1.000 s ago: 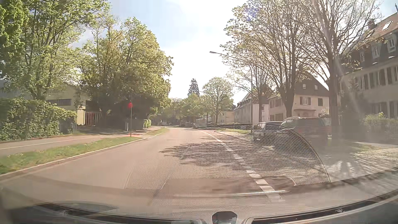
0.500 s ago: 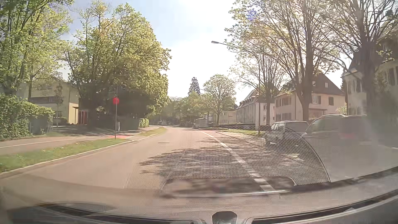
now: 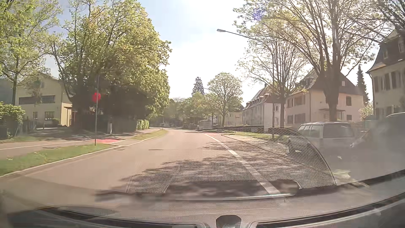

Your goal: Follow the waypoints while adhering to traffic rules and regulations

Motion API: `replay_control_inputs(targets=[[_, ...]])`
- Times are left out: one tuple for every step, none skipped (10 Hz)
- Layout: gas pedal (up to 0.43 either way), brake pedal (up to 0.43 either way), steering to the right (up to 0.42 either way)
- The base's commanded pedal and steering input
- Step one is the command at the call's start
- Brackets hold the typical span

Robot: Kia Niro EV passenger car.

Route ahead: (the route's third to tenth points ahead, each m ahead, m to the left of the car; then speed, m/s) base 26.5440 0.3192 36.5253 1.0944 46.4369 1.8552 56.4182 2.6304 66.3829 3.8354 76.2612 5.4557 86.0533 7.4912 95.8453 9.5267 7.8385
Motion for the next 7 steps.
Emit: replay_control_inputs(targets=[[0.039, 0.000, -0.003], [0.039, 0.000, -0.004], [0.039, 0.000, -0.004], [0.039, 0.000, -0.004], [0.039, 0.000, -0.004], [0.039, 0.000, -0.004], [0.039, 0.000, -0.005]])
